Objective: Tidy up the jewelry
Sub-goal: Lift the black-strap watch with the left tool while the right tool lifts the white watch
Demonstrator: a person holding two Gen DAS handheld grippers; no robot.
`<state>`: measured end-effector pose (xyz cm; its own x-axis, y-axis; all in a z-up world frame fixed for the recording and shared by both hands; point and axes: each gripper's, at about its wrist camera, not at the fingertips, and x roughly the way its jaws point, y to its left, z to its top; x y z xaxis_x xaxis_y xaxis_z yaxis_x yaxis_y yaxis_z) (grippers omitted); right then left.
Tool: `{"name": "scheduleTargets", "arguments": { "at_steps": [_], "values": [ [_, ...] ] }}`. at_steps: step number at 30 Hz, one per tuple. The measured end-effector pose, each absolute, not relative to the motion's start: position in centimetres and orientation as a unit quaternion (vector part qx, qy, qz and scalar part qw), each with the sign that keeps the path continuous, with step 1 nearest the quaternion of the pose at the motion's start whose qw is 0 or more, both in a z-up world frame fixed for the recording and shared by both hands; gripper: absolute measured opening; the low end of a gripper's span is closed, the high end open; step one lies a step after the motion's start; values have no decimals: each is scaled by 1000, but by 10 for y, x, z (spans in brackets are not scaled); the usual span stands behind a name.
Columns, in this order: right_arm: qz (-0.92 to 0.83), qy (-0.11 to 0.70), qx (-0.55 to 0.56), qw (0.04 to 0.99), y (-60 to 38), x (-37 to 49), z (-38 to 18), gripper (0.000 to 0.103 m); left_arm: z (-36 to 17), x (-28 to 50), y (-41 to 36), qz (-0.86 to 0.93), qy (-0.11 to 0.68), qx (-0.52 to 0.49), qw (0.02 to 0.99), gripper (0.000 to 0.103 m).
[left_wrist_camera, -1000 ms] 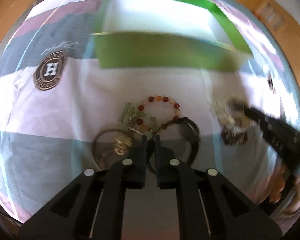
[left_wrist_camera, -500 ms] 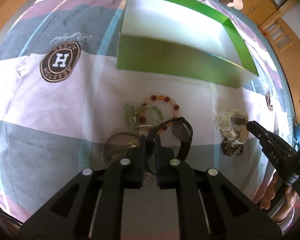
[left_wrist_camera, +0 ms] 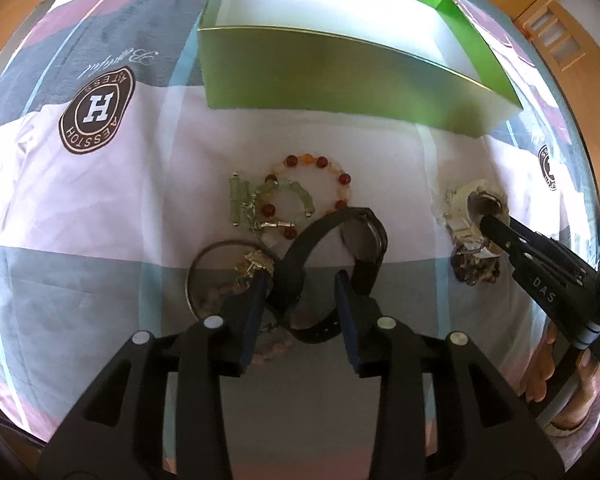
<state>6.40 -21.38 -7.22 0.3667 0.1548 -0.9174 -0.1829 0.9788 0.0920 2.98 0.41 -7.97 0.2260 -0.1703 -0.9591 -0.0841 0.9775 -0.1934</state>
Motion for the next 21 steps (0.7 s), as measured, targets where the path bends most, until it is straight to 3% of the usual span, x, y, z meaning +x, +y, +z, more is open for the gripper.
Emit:
{"name": "scheduleTargets", "arguments": {
  "at_steps": [2,3,5,21],
  "values": [
    [103,554,-16,826,-211,64,-74,29,-81,30,2,-30,624,-103,774,16],
    [104,553,-22,826,-209,64,-75,28,-83,31,2,-35,629,-108,769,13],
    [104,551,-30,827,-206,63,-76,12,-86,32,4,-31,632,-116,766,12],
    [105,511,22,853,-225,64,-51,11,-51,26,31,-34,563,-182,806,10]
  ]
}}
